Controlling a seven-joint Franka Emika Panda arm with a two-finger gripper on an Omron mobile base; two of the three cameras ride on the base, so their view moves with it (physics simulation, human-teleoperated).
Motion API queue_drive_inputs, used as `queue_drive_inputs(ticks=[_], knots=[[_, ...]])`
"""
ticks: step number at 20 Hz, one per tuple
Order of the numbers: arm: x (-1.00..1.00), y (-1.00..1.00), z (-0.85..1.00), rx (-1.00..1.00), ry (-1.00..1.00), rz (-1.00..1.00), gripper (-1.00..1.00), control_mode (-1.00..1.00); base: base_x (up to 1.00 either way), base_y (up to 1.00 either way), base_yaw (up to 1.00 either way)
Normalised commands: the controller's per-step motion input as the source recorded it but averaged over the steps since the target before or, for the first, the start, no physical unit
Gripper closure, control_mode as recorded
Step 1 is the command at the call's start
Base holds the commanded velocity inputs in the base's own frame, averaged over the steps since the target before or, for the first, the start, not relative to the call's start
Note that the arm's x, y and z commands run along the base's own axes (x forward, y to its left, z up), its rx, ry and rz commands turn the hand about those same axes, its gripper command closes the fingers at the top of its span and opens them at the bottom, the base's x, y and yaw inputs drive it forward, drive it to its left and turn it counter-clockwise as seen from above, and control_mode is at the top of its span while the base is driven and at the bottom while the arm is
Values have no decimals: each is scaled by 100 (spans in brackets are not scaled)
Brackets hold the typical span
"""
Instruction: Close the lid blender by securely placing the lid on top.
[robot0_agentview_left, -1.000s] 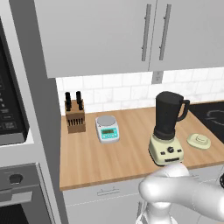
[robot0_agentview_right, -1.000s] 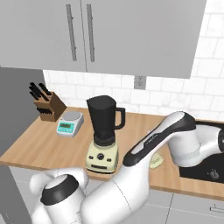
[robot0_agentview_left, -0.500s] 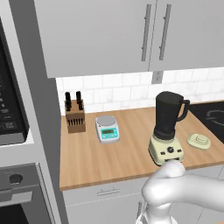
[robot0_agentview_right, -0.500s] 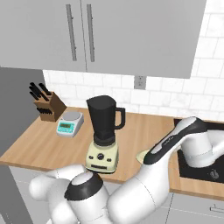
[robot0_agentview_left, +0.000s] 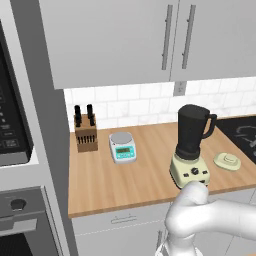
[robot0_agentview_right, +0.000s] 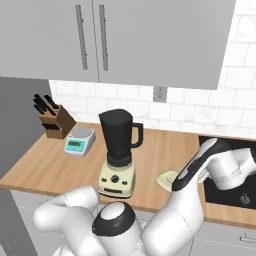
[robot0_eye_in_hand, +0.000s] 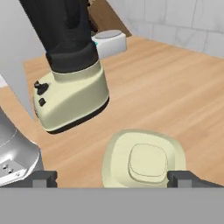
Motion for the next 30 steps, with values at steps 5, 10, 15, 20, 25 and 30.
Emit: queue_drive_inputs(ticks=[5, 10, 15, 20, 25, 30], knots=[[1, 4, -21, -5, 7, 0, -100, -100, 0, 0, 0], [13, 11, -15, -1, 2, 0, -100, -100, 0, 0, 0], [20, 19, -17, 0, 0, -1, -100, -100, 0, 0, 0], [18, 15, -13, 0, 0, 0, -100, -100, 0, 0, 0], [11, 3, -22, -5, 0, 0, -100, -100, 0, 0, 0], [0, 0, -30, -8, 0, 0, -100, -100, 0, 0, 0]])
